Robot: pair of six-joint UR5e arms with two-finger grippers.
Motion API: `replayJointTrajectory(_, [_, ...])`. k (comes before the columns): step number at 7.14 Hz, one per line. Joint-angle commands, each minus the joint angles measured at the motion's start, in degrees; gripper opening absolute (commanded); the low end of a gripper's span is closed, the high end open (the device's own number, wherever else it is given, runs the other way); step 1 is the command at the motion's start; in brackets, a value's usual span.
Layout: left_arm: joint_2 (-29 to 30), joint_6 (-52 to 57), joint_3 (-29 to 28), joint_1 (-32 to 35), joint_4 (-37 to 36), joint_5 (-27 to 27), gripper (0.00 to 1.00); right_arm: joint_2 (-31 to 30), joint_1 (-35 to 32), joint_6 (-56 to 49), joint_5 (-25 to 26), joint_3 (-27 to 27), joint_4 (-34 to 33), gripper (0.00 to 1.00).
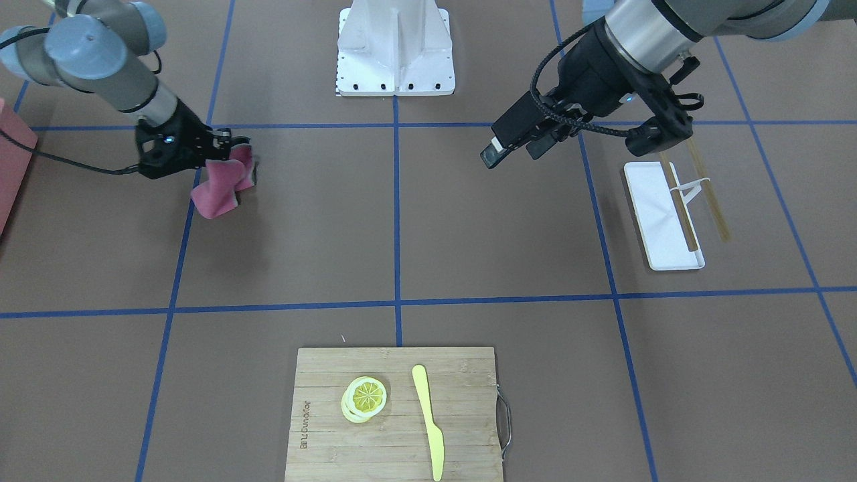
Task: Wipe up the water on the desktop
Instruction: 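Wipe the pink cloth back and forth across the table with the right gripper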
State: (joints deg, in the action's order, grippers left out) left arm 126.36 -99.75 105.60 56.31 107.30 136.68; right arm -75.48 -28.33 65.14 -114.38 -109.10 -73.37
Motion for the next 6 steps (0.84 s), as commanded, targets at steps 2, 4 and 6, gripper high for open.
replayJointTrajectory(2, [-4.96, 9.51, 0.57, 2.83, 0.01, 0.25, 0.98, 12.46, 5.65, 6.65, 5.31, 2.3, -10.91, 0.0])
replayJointTrajectory(4, [-8.57, 17.88, 0.58, 5.03, 0.01, 0.52, 0.98, 8.37, 0.94, 3.52, 3.39, 2.05, -10.83, 0.0])
replayJointTrajectory(6, [-10.94, 27.27, -1.43, 6.69, -0.51, -0.1, 0.98, -0.14, -7.32, -7.26, -2.05, 0.3, -10.65, 0.0])
